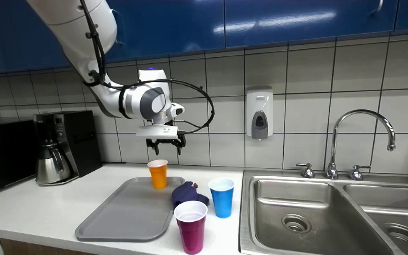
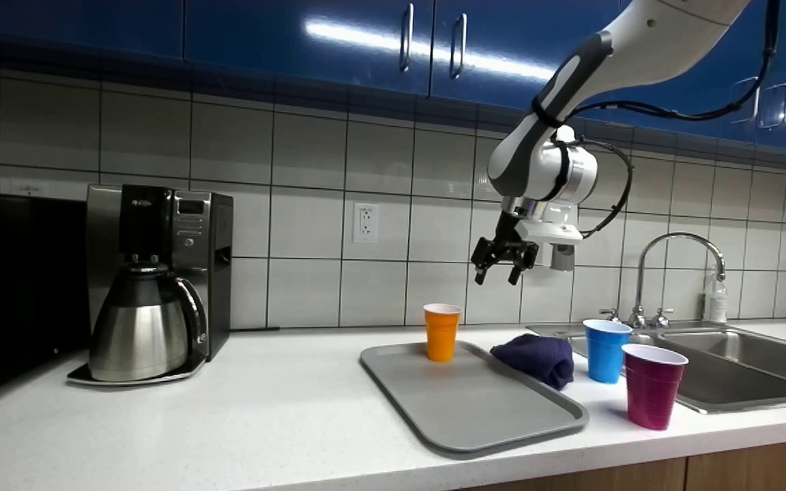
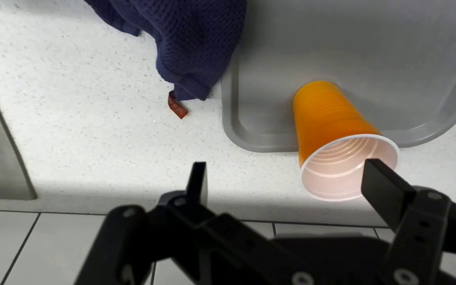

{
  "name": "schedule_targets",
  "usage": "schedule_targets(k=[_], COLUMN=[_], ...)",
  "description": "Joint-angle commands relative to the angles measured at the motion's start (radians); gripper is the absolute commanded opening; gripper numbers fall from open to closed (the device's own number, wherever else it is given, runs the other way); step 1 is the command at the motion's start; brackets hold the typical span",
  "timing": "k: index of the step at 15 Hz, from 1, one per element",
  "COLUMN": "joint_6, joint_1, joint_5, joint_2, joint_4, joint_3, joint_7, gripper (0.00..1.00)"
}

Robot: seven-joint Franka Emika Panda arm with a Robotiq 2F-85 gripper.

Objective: Remove the purple, blue and orange cups from the grey tray and put them on the countertop

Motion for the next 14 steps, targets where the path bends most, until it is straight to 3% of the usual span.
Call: schedule_targets(k=[1, 14], joint_6=[0.028, 0.073], joint_1=[0.001, 0.005], joint_5=[0.004, -0.028], joint_2=[0.059, 0.264], joint_4=[0.052, 0.216], joint_3=[0.029, 0.067], joint_7=[0.018, 0.040], gripper=[1.00, 1.00])
